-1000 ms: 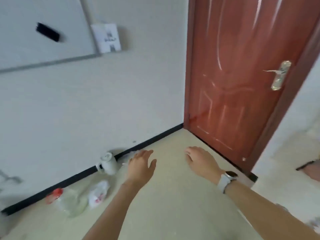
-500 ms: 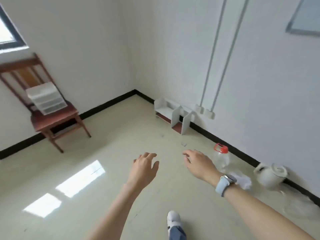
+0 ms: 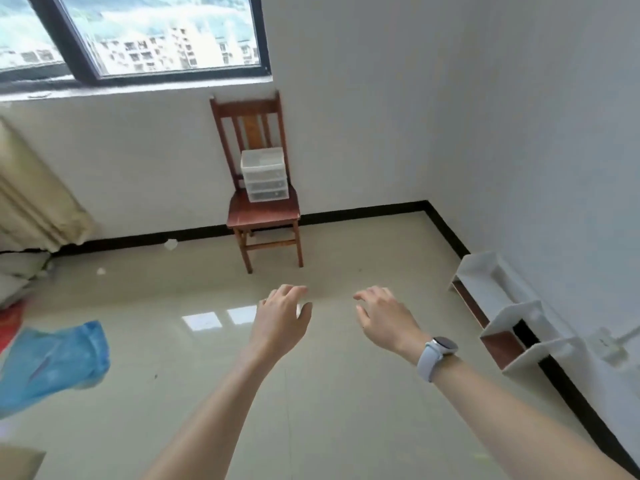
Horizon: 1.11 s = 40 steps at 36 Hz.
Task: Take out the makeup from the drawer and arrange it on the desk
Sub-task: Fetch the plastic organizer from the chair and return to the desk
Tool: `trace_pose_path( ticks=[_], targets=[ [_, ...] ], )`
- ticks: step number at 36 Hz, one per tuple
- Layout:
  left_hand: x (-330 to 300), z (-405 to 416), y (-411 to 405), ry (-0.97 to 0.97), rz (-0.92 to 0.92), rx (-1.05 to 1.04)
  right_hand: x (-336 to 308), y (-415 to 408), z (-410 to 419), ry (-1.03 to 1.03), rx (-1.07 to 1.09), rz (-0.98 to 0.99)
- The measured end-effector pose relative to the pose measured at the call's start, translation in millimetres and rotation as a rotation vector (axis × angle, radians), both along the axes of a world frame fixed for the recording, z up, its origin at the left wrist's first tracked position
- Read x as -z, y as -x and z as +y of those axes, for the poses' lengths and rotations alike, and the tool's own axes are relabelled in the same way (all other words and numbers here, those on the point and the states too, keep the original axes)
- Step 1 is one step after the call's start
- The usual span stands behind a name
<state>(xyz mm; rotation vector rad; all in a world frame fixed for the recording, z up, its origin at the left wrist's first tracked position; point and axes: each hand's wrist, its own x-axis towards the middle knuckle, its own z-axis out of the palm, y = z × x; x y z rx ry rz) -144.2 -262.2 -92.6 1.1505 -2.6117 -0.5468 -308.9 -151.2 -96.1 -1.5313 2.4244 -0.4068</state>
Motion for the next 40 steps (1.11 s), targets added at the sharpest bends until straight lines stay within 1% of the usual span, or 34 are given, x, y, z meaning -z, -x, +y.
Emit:
trace_pose_path(
  ticks=[6,12,21,29,35,40],
  targets=[
    [23.7,-83.2,8.7,-0.064,-0.018,-0.152,21.9,30.1,-95.9,-0.037,-0.112,-0.033],
    [42.9,-201.0,45.9,-0.073,0.015,-0.222,38.7,70.6,-219.6,-0.047,-0.15,-0.032],
    [38.5,-404.0,111.0,-0.071,0.021,-0.245,33.7,126.6,-420.4,-0.074,-0.11,-0.044],
    [43.1,-539.2,153.2,-0.106,0.027,-0.238,41.2,169.5,-548.5,-0.079,-0.077,-0.072],
    [74.6,-634.0,177.8,-0.151,0.008,-0.269,71.3,200.0,-652.5,-0.089,-0.09,-0.113],
    [108.9,-725.6,205.9,-0.196,-0.035,-0.284,112.0,231.9,-752.9,-0.1,-0.049,-0.224]
  ],
)
